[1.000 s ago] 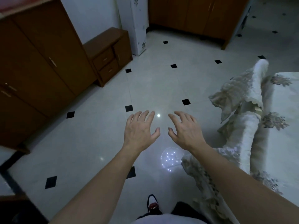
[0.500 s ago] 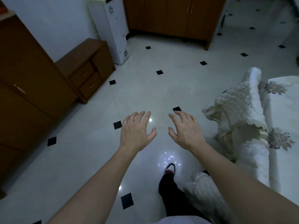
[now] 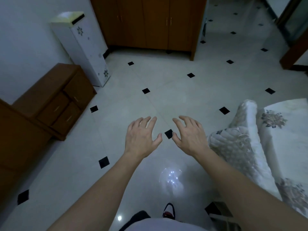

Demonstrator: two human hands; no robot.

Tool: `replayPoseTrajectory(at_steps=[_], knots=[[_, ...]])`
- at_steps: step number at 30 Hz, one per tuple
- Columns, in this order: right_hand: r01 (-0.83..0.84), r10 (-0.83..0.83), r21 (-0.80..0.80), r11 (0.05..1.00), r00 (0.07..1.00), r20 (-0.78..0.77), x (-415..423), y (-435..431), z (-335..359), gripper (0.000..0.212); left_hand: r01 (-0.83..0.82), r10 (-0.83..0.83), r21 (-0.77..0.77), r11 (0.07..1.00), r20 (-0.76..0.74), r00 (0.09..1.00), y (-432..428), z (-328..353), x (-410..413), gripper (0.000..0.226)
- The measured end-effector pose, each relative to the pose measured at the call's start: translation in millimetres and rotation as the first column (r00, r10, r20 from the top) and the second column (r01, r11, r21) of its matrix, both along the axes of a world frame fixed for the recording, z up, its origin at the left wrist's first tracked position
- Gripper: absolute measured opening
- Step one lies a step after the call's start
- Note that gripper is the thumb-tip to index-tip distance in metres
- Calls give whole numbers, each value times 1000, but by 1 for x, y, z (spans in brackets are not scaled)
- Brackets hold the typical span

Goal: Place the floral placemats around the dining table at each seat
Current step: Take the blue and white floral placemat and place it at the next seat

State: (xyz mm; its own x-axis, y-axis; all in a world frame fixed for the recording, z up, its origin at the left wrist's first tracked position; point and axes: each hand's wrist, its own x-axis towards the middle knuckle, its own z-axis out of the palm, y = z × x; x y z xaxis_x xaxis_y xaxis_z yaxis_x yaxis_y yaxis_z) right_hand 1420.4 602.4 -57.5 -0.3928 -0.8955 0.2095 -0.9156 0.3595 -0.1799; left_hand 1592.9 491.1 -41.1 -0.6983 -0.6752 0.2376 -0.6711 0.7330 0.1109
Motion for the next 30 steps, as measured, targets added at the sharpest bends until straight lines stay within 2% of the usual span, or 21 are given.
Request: replayPoseTrajectory(at_steps=[10,22,30], knots=[[91,-91,-8,996,996,-14,-90,-101,2,50,82,-82,-5,997,-11,997,-120,-1,-93,63],[282,-283,55,958,959,2,-199,-293,0,52,246,-247,49,968,15,969,-334,-9,-233,65],[465,-465,57,883,885,-22,-276,-324,11,53,436,-436,67,898,-9,900,-391,-1,-343,65]])
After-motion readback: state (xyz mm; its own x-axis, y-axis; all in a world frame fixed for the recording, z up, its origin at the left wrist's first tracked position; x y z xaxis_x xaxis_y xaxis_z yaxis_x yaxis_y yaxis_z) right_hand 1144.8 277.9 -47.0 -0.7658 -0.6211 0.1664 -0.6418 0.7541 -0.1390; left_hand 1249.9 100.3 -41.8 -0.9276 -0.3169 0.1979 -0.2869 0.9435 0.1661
